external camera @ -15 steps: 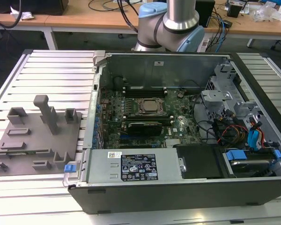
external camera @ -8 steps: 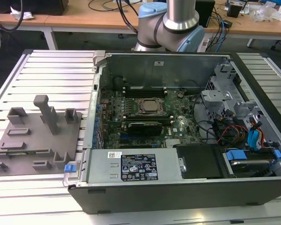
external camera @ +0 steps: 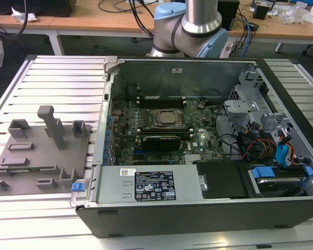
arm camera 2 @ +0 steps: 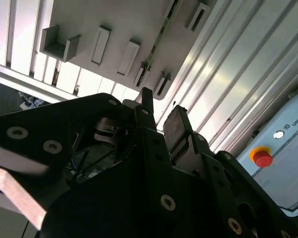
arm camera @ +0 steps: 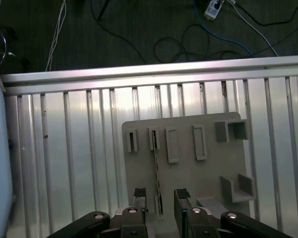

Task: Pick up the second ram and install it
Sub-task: 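Pick up the second ram and move it above second insertion slot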

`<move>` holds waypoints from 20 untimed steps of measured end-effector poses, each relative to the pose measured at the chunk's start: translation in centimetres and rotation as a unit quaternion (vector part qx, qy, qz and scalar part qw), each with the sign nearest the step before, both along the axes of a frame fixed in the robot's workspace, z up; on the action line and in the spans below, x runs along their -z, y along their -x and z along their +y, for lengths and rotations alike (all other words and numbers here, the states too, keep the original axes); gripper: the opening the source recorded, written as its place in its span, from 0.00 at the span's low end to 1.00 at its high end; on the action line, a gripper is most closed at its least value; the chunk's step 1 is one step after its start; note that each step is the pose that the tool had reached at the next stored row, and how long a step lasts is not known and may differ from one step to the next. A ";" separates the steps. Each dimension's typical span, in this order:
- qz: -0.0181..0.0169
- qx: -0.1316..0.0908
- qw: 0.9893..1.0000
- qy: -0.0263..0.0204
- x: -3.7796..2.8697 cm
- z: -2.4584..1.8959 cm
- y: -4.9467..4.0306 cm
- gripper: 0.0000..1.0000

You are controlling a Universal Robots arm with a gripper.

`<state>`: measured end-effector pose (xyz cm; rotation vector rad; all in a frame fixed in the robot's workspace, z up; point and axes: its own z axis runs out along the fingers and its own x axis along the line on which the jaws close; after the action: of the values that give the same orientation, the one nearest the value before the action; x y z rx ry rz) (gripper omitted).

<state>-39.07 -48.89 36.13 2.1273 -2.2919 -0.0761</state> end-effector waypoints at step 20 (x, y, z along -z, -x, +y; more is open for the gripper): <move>0.000 -0.003 1.000 0.000 1.40 0.00 0.00 0.36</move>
<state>-39.07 -48.89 34.73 2.1341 -2.2854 -0.0760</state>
